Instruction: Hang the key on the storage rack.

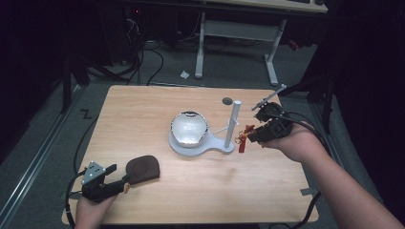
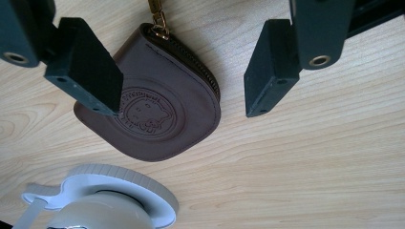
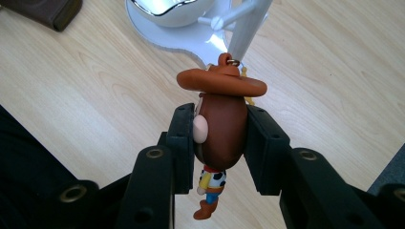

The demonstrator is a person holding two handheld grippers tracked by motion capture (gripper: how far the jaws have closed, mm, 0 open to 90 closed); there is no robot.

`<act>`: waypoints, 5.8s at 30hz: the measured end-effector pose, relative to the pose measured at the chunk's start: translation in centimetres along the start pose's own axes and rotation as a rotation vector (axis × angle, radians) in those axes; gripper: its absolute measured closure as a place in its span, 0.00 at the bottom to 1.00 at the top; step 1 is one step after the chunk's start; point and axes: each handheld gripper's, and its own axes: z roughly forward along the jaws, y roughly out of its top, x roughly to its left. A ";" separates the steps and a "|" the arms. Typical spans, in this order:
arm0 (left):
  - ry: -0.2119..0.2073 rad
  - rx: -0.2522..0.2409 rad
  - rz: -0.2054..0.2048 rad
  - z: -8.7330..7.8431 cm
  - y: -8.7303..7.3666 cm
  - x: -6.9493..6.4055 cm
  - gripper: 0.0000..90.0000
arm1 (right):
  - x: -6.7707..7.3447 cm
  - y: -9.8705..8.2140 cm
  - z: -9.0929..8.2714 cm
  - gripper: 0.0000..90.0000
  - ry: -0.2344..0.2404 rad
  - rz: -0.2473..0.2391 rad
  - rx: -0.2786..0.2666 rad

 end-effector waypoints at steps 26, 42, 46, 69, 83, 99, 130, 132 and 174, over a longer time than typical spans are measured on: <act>-0.003 0.004 0.002 0.0 0.0 0.0 0.33 | 0.1 2.2 -0.9 0.74 -0.029 -0.005 -0.044; -0.005 0.006 0.002 0.1 0.0 -0.1 0.33 | -0.9 2.5 -0.7 0.74 -0.044 0.009 -0.040; -0.005 0.007 0.002 0.1 0.0 0.0 0.33 | -0.8 2.7 -0.9 0.74 -0.047 0.012 -0.044; -0.004 0.008 0.004 0.1 0.0 -0.1 0.33 | 0.5 3.1 -0.6 0.74 -0.030 -0.020 -0.053; -0.006 0.015 0.006 0.3 0.0 -0.1 0.34 | -0.5 2.5 -0.7 0.74 -0.037 0.002 -0.058; -0.007 0.011 -0.003 0.2 -0.1 0.1 0.34 | -1.2 1.9 0.3 0.74 -0.044 0.024 -0.048; -0.065 0.037 -0.010 0.9 -0.1 -0.6 0.37 | -0.4 -3.9 11.8 0.58 -0.041 0.130 -0.266; -0.066 0.042 -0.013 1.0 -0.2 -0.7 0.37 | -0.3 -4.2 11.8 0.57 -0.051 0.134 -0.281; -0.102 0.047 -0.189 4.1 0.6 2.5 0.68 | 2.8 -18.4 16.3 0.58 -0.116 0.124 -0.503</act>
